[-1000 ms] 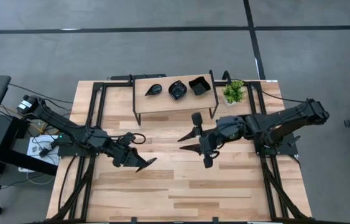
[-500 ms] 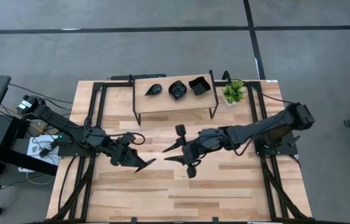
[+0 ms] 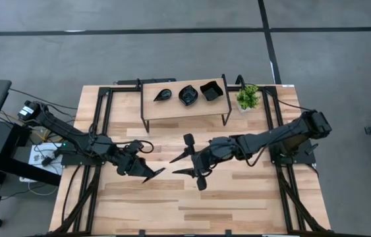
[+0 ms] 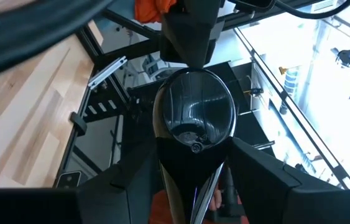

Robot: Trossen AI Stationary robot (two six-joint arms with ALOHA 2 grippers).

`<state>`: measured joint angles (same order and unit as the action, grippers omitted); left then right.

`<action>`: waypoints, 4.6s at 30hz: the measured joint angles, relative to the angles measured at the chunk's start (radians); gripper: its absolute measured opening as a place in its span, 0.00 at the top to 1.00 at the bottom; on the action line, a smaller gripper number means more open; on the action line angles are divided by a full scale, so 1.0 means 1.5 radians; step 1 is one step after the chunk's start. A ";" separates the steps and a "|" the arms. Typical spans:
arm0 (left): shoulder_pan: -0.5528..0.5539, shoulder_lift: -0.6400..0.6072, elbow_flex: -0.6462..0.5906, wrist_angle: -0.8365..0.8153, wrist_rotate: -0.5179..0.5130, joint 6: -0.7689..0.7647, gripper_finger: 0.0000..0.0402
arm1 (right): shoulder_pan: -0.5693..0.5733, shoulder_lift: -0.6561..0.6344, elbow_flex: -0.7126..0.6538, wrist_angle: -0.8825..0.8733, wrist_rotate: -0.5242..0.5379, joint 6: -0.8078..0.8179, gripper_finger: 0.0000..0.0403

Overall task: Pick & Place Mini shaped plates
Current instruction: Stack the black drop shaped plate on the black drop shaped plate on the shelf

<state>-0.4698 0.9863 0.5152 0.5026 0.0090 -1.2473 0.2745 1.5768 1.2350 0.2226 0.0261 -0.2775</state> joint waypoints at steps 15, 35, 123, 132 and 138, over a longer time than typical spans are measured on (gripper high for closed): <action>0.000 0.000 0.000 0.000 0.000 0.000 0.52 | -0.010 0.045 0.006 0.039 0.000 0.010 0.43; 0.001 0.000 0.000 -0.001 -0.045 0.014 0.52 | -0.014 0.054 0.040 0.042 -0.022 0.005 0.46; 0.009 0.000 -0.001 0.020 -0.133 0.008 0.52 | -0.050 0.053 0.040 0.033 -0.028 0.004 0.93; 0.009 0.000 -0.001 0.025 -0.123 0.011 0.52 | -0.050 0.053 0.040 0.034 -0.030 0.004 0.94; 0.009 0.001 -0.001 0.033 -0.113 0.015 0.52 | -0.049 0.053 0.040 0.032 -0.032 0.005 0.95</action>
<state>-0.4561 0.9871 0.5144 0.5523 -0.1604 -1.2247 0.2008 1.6562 1.2953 0.2700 -0.0219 -0.2703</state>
